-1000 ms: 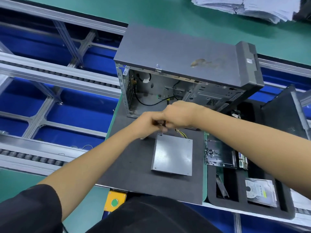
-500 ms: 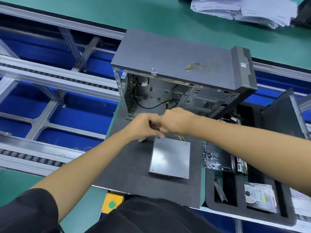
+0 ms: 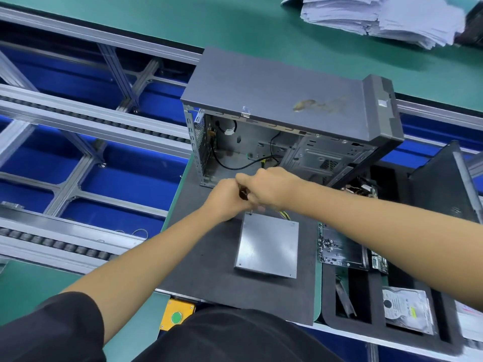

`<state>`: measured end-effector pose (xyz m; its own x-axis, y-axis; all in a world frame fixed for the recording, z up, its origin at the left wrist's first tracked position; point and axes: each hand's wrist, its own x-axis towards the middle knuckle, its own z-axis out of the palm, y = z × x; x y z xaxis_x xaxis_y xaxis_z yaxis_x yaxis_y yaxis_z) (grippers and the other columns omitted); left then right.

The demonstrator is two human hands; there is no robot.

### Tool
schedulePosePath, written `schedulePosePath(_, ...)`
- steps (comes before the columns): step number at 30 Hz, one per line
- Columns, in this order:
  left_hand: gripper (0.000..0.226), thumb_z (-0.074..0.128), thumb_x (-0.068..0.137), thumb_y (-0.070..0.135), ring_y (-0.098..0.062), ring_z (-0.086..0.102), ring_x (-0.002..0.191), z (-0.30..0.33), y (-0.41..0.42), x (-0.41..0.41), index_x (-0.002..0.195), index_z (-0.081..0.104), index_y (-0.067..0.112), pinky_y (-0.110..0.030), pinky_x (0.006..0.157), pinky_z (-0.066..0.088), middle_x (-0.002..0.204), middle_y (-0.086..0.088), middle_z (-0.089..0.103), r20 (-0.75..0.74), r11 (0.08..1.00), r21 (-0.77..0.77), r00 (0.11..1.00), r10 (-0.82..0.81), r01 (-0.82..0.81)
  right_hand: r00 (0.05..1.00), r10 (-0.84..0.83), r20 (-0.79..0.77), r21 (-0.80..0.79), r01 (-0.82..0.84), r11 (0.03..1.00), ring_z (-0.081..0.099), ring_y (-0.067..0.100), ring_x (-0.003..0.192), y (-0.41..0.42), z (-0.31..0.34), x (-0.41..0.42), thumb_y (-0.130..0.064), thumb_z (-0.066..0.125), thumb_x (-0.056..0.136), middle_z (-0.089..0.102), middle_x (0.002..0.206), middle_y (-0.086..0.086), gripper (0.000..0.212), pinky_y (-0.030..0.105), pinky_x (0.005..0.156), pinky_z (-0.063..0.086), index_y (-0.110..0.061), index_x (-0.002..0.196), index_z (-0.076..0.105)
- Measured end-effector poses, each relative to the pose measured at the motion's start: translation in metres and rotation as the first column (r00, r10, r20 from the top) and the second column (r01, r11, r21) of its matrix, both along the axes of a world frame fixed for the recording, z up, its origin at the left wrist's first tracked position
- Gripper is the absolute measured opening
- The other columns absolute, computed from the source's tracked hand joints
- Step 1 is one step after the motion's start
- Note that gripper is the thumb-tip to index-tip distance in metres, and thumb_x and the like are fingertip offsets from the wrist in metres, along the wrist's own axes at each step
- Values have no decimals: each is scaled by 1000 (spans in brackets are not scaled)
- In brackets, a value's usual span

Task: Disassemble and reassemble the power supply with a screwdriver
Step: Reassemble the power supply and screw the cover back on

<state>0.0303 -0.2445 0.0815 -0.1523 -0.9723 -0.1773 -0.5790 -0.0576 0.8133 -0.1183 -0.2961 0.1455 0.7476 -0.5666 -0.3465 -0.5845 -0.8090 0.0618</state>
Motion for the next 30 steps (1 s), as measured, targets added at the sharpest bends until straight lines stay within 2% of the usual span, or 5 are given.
schedulePosePath(5, 19, 83, 80, 9, 8, 49, 51, -11, 2, -2, 71, 66, 13, -10, 51, 35, 56, 22, 60, -112, 996, -30, 990, -91, 88, 953, 287, -98, -68, -294, 953, 47, 26, 54, -6, 16, -5, -39, 42, 96, 56, 75, 2, 24, 33, 51, 37, -21, 112, 41)
schedulePosePath(8, 13, 82, 79, 3, -15, 69, 77, -8, 1, 1, 91, 76, 4, -33, 71, 56, 80, -3, 75, -152, 984, -77, 974, -170, 160, 904, 399, -156, -14, -406, 914, 55, 30, 64, -10, 26, -6, -32, 42, 95, 64, 89, 1, 21, 38, 59, 49, -27, 115, 48)
schedulePosePath(16, 19, 83, 74, 24, 2, 66, 68, -24, 10, -10, 72, 66, 34, -24, 64, 47, 72, 17, 72, -138, 992, -106, 989, 55, -70, 999, -49, 23, 113, 46, 993, 58, 33, 69, 5, 9, -15, -29, 49, 96, 44, 65, -2, 22, 35, 54, 28, -18, 101, 30)
schedulePosePath(22, 47, 65, 85, -3, 1, 67, 84, -12, 3, 1, 93, 75, 42, -19, 75, 49, 85, 9, 75, -226, 984, -69, 958, -174, 162, 909, 405, -98, -42, -410, 911, 55, 30, 61, -8, 22, -14, -37, 41, 100, 62, 83, -1, 20, 33, 53, 35, -29, 118, 45)
schedulePosePath(30, 16, 76, 64, 40, 6, 59, 61, -17, 5, -3, 69, 64, 32, -13, 58, 43, 68, 20, 68, -193, 995, -85, 981, 31, -48, 981, -182, 70, 180, 167, 969, 52, 26, 62, 4, 4, -6, -26, 49, 95, 53, 73, 3, 21, 34, 50, 31, -20, 99, 28)
